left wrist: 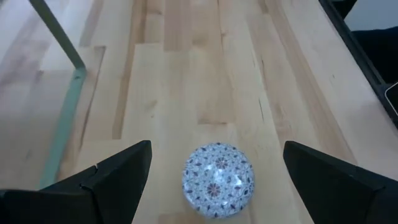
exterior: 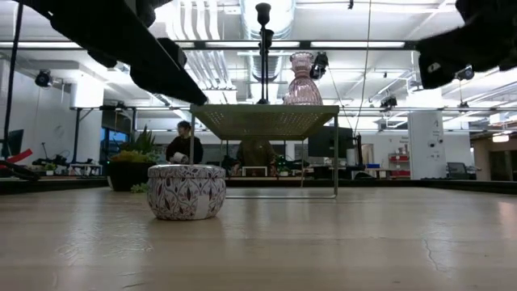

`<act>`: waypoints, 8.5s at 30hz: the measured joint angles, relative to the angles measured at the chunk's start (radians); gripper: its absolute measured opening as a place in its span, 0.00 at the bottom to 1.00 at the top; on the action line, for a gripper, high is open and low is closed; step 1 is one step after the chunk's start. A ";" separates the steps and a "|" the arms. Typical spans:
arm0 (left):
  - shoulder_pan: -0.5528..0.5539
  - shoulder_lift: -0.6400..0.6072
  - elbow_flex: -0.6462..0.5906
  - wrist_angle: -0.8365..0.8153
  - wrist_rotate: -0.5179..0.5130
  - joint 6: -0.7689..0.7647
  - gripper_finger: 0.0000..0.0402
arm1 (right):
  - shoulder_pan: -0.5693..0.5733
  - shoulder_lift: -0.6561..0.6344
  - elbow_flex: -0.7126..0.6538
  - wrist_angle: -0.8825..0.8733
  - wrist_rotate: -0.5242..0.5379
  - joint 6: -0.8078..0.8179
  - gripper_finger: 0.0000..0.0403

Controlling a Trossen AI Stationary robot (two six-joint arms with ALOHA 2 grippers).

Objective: Pick & Place candle stick holders
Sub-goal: Put the red patterned scented candle on the shelf, then return to Home Position

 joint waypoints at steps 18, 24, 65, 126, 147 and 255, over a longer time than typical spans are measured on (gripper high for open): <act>0.000 0.174 0.066 -0.027 0.027 -0.027 0.92 | 0.000 -0.076 -0.104 0.073 0.022 -0.028 0.02; 0.002 0.212 0.076 -0.021 0.034 -0.044 0.92 | 0.000 -0.076 -0.104 0.071 0.022 -0.029 0.02; 0.023 0.285 0.068 0.012 0.015 -0.061 0.78 | 0.000 -0.074 -0.104 0.014 0.056 -0.006 0.02; 0.530 -0.063 0.200 -0.338 -0.018 0.003 0.78 | 0.000 -0.075 -0.104 0.017 0.056 -0.006 0.02; 0.528 -0.080 0.196 -0.307 -0.060 0.041 0.90 | 0.000 -0.075 -0.104 0.017 0.056 -0.002 0.02; 0.197 -1.441 -0.804 0.065 -0.002 0.348 0.03 | 0.001 -0.412 -0.087 -0.259 0.173 0.007 0.02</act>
